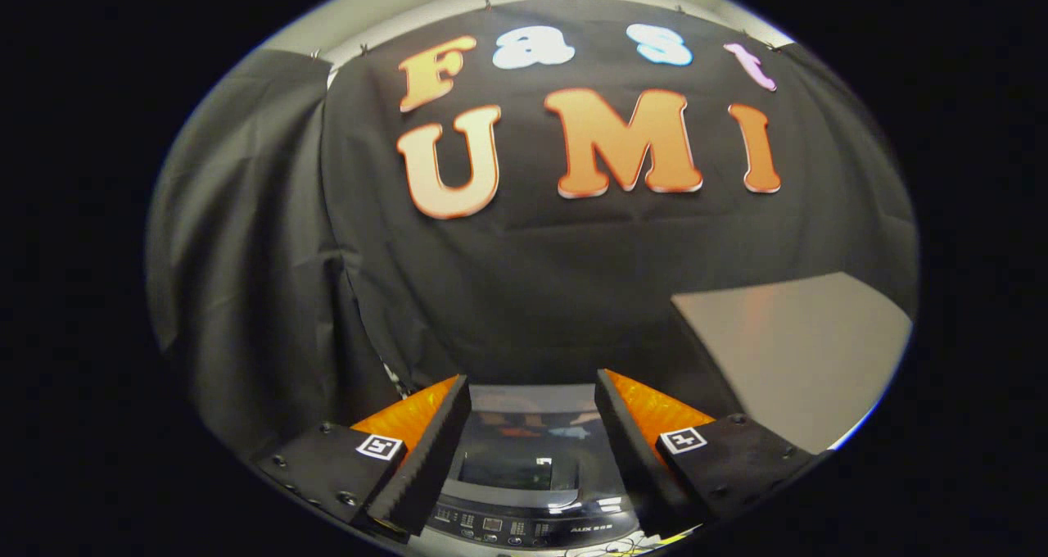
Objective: Put the clothes into the washing machine and then close the washing machine lid.
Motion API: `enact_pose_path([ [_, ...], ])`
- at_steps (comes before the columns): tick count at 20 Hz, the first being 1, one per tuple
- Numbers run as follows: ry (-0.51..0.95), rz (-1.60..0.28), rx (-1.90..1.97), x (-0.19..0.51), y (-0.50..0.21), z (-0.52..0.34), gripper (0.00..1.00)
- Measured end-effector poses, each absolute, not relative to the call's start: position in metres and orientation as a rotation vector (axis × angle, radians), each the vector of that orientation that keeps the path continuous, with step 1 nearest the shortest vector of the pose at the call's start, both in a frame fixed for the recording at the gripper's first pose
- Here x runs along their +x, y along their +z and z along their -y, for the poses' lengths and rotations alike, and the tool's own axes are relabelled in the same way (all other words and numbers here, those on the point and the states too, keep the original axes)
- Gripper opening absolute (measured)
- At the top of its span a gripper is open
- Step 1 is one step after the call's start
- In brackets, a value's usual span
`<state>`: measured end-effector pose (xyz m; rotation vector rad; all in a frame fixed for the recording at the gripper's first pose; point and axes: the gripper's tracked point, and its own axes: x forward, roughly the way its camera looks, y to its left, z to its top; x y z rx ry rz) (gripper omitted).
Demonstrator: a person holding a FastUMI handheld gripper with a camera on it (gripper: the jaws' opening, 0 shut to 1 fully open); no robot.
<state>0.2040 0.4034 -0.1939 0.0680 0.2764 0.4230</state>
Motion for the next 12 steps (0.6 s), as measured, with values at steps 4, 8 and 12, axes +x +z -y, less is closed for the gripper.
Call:
enact_pose_path([
  [4, 0.416, -0.176, 0.068, 0.181, -0.122, -0.353, 0.98],
  [8, 0.403, -0.124, 0.069, 0.138, -0.070, -0.278, 0.98],
  [12, 0.352, -0.051, 0.041, 0.105, -0.038, -0.200, 0.98],
])
